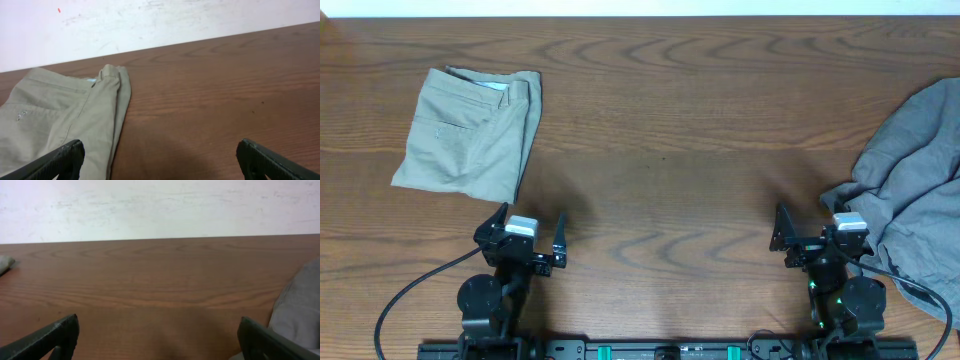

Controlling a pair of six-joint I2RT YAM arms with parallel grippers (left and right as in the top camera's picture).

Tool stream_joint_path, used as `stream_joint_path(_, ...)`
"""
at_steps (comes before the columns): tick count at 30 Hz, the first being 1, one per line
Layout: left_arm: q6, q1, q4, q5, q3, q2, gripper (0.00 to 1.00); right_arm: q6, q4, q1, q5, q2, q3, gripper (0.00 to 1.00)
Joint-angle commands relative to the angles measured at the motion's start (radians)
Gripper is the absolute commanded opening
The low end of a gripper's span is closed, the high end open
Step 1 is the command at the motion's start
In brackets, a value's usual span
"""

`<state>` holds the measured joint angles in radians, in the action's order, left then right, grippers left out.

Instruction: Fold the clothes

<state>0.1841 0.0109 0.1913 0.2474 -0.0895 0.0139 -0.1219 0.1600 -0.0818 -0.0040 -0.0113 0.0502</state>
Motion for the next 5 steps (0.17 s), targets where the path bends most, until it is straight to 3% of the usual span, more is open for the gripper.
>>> stream_joint_path(1,-0.002,-0.004,0.002,-0.002,0.027,-0.003,0.98,-0.008,0.000,-0.014,0.000,0.006,-0.006,0.99)
stream_joint_path(5,-0.002,-0.004,0.002,-0.002,0.027,-0.003,0.98,-0.008,0.000,-0.014,0.000,0.006,-0.006,0.99)
